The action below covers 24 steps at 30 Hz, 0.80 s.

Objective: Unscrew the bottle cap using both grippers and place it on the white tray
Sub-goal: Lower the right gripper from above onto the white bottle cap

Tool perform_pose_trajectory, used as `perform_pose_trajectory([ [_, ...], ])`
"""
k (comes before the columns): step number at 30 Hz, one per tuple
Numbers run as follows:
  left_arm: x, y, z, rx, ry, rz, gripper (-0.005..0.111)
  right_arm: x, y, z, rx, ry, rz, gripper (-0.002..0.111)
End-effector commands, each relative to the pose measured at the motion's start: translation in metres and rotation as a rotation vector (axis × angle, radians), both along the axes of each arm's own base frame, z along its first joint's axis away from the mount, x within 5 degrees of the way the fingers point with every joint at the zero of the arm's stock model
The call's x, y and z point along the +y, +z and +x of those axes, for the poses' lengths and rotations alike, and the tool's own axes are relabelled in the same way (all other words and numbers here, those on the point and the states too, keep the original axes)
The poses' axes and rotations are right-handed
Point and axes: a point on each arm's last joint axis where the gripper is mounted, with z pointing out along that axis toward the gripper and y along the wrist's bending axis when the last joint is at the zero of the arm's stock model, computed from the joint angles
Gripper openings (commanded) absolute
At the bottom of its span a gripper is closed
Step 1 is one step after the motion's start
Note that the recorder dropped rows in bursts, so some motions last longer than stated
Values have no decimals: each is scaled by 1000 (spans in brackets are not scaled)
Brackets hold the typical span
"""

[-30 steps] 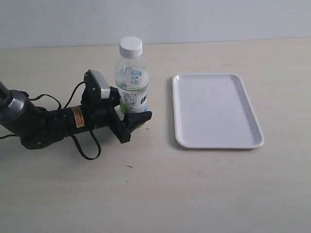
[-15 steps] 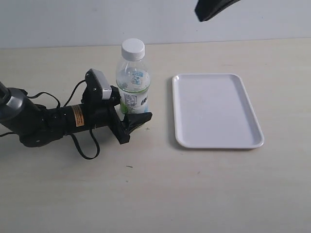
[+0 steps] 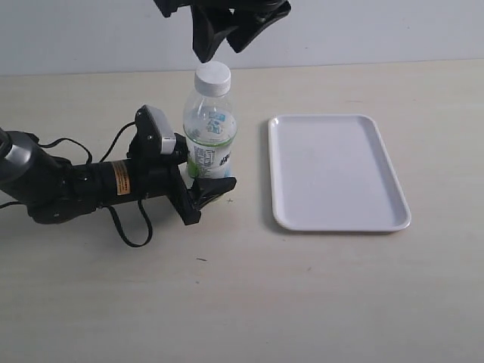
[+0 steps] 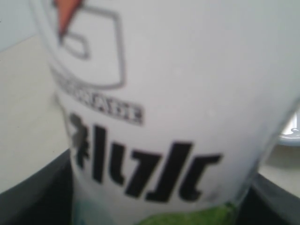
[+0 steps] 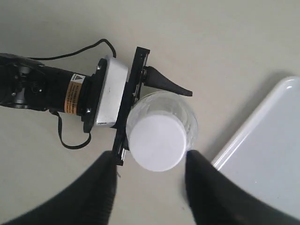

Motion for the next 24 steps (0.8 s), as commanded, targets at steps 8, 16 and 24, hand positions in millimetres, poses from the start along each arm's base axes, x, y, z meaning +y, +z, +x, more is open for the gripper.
perform_pose_trajectory([
  [8,-1,3,0,-2,0,8,0,6,-21,11,18,14,-60,64],
  [16,0,2,0,-1,2,22,0,6,-22,11,13,34,-68,64],
  [24,0,2,0,-21,-4,34,0,6,-22,11,10,41,-71,63],
])
